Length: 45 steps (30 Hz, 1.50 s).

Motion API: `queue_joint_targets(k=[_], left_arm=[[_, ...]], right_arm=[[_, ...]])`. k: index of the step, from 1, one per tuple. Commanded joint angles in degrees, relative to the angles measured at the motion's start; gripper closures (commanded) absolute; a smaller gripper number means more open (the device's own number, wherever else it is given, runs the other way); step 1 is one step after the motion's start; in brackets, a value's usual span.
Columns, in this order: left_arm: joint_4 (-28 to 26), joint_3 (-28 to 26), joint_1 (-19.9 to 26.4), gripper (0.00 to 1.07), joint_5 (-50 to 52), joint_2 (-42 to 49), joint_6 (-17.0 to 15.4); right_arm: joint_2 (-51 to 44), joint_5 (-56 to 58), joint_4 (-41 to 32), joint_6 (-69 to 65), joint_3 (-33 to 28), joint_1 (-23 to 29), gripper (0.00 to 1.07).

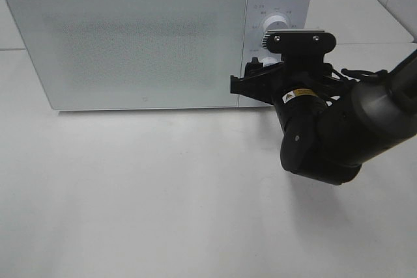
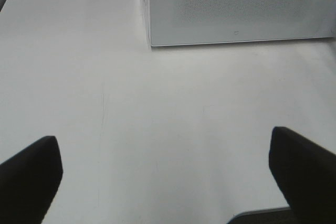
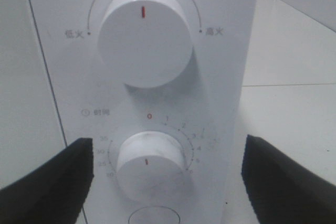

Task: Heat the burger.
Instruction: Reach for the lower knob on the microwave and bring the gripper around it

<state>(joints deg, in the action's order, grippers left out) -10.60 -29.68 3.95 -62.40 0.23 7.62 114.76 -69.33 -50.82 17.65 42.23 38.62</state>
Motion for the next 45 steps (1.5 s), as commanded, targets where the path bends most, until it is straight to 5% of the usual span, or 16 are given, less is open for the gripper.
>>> queue_joint_targets(k=[1,21,25,26,28,29,35,45], left_arm=[[-0.2,0.0,0.3,0.06,0.8,1.4,-0.3],[-0.1,0.0,0.3,0.06,0.8,1.4,-0.3],[-0.1,0.0,0.3,0.06,0.8,1.4,-0.3],[-0.1,0.0,0.3,0.06,0.8,1.4,-0.3],[-0.1,0.0,0.3,0.06,0.8,1.4,-0.3],[-0.1,0.0,0.3,0.06,0.8,1.4,-0.3],[-0.1,0.0,0.3,0.06,0.8,1.4,-0.3],[-0.1,0.0,0.3,0.06,0.8,1.1,-0.3]], right_arm=[[2.1,-7.1,1.9,-1.0,2.6,-0.8,0.32],[5.8,-3.2,3.6,-2.6,5.8,-3.2,0.34],[5.8,-3.2,3.4,-2.6,5.8,-3.2,0.45],[5.8,-3.0,3.4,-2.6,5.8,-3.2,0.57],[5.8,-3.0,3.4,-2.6,5.8,-3.2,0.63],[5.8,-2.9,3.3,-2.3,5.8,-3.2,0.78],[5.5,-3.0,3.2,-1.1,5.8,-3.1,1.03],[5.0,-4.5,1.5,1.0,5.6,-1.8,1.05]])
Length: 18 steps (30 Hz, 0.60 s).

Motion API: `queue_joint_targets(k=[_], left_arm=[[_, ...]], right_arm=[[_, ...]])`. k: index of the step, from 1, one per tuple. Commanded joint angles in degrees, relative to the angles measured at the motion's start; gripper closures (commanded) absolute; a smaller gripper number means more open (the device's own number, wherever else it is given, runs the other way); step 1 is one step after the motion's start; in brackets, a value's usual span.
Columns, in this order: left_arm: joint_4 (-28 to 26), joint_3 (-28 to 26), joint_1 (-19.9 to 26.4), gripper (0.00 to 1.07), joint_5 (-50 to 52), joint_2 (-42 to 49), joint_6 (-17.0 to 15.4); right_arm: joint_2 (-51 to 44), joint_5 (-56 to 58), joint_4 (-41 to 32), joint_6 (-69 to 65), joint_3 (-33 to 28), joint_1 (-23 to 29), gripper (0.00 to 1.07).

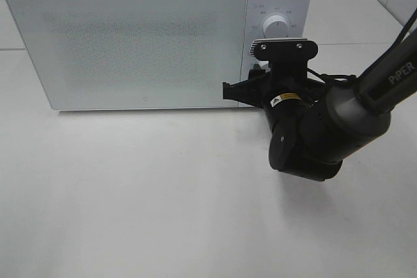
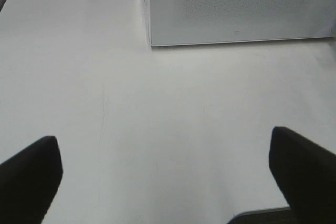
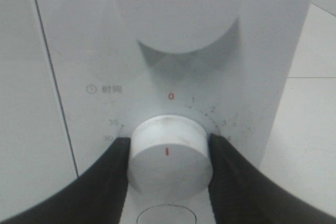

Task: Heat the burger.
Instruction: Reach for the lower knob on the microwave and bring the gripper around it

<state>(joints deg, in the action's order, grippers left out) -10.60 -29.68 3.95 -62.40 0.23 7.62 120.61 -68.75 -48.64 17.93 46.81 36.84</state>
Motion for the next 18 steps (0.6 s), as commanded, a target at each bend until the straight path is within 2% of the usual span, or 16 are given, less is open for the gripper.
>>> queue_joint_targets(k=[1,11,14,18], left_arm=[[-0.1,0.0,0.3,0.06,0.8,1.1,-0.3],[-0.1,0.0,0.3,0.06,0.8,1.1,-0.3],[-0.1,0.0,0.3,0.06,0.8,1.1,-0.3],[-0.1,0.0,0.3,0.06,0.8,1.1,-0.3]], right_arm=[[-0.9,-5.2,-0.6,0.7,1.0,0.0,1.05],[-1.0,-5.4,2.2,-5.0,1.0,0.0,1.07],[-1.0,-6.4,3.8,-9.7,1.0,0.0,1.07],[-1.0,-8.3,7.3,-22.5,1.0,0.0,1.07]])
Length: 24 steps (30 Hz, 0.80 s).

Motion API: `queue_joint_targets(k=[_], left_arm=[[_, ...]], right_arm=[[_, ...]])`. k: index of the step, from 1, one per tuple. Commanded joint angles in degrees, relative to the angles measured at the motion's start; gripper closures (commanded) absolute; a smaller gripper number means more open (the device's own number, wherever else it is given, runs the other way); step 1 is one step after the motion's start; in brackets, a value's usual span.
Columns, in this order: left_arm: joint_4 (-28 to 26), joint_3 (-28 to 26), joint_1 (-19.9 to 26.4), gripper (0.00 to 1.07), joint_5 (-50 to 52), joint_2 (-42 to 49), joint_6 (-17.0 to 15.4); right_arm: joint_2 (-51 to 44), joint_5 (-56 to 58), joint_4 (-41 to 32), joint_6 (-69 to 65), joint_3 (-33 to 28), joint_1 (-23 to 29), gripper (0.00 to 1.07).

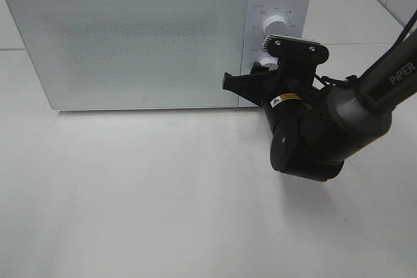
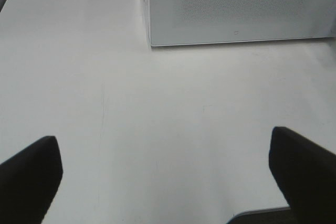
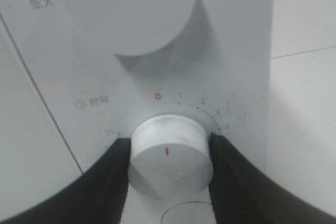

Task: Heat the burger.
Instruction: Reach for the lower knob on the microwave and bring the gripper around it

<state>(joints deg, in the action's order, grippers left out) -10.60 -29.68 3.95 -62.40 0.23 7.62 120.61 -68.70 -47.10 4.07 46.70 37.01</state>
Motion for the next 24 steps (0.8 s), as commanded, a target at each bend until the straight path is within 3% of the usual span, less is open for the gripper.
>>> queue_joint_targets(k=[1,16,24], left_arm=[[-0.1,0.0,0.3,0.06,0.8,1.1,-0.3],[-0.1,0.0,0.3,0.06,0.8,1.1,-0.3],[-0.1,0.0,0.3,0.06,0.8,1.1,-0.3]], right_arm=[[-1.0,-8.4,5.7,-8.6,1.1,-0.2,1.07],[-0.9,-11.6,10.5,-46.3,1.2,-0.3,1.07],[-0.9,-11.6,10.4,-52.6,1.2,-0.3,1.07]])
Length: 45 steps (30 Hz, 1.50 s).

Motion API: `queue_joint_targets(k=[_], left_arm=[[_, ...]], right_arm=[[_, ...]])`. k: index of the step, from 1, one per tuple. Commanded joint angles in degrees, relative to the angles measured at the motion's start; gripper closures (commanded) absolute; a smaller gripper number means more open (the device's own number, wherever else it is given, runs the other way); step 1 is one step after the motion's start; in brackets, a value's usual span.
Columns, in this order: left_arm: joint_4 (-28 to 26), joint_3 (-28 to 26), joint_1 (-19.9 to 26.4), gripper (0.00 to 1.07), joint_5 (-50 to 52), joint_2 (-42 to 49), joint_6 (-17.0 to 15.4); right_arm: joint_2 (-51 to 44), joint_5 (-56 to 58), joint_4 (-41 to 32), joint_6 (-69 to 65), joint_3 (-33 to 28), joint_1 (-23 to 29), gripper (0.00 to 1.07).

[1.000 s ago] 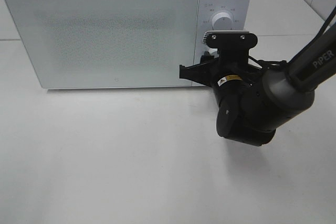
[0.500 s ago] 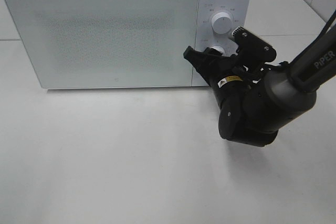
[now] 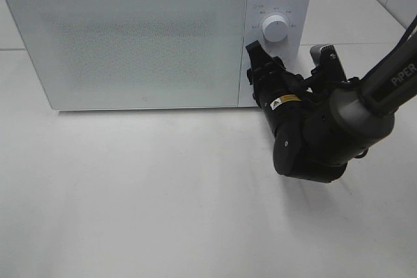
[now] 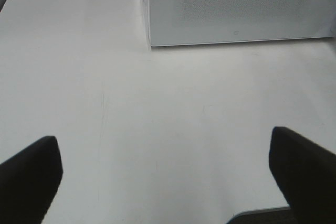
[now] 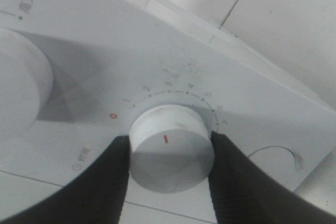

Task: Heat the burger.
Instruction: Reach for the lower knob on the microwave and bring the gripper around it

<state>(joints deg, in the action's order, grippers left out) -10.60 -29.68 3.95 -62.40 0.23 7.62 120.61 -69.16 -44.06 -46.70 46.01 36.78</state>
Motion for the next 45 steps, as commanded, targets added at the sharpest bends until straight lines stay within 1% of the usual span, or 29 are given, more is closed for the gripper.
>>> queue_joint_targets(k=[1,6,8,14,16,22,30,40,45], left_arm=[[-0.1,0.0,0.3,0.06,0.8,1.1,-0.3],[-0.1,0.0,0.3,0.06,0.8,1.1,-0.3],[-0.1,0.0,0.3,0.06,0.8,1.1,-0.3],[-0.1,0.0,0.3,0.06,0.8,1.1,-0.3],[-0.1,0.0,0.3,0.06,0.8,1.1,-0.3],[-0.1,0.0,0.3,0.06,0.8,1.1,-0.3],[-0.1,0.0,0.3,0.06,0.8,1.1,-0.3],[-0.1,0.0,0.3,0.06,0.8,1.1,-0.3],[-0.1,0.0,0.3,0.06,0.8,1.1,-0.3]], right_arm=[[-0.9,-11.2,7.4,-1.8,1.9,-0.1,1.07],[-0.9,-11.3,5.9,-4.1,1.9,-0.1,1.07],[-0.9,-11.4,3.7,-8.1,1.9,-0.1,1.07],[-0.9,-11.5,3.5,-10.1,1.9,-0.1,1.07],[-0.9,-11.5,3.2,-15.8,1.9,-0.1,1.06],[-0.9,-11.5,1.4,-18.6,1.9,-0.1,1.06],[-0.9,-11.5,-3.0,-29.2,2.6,-0.1,1.05],[-2.1,-11.5,-6.1,-36.5,3.3,-0.1,1.04],[-2.1,-11.5,-7.3,-42.3,3.3,-0.1,1.03]])
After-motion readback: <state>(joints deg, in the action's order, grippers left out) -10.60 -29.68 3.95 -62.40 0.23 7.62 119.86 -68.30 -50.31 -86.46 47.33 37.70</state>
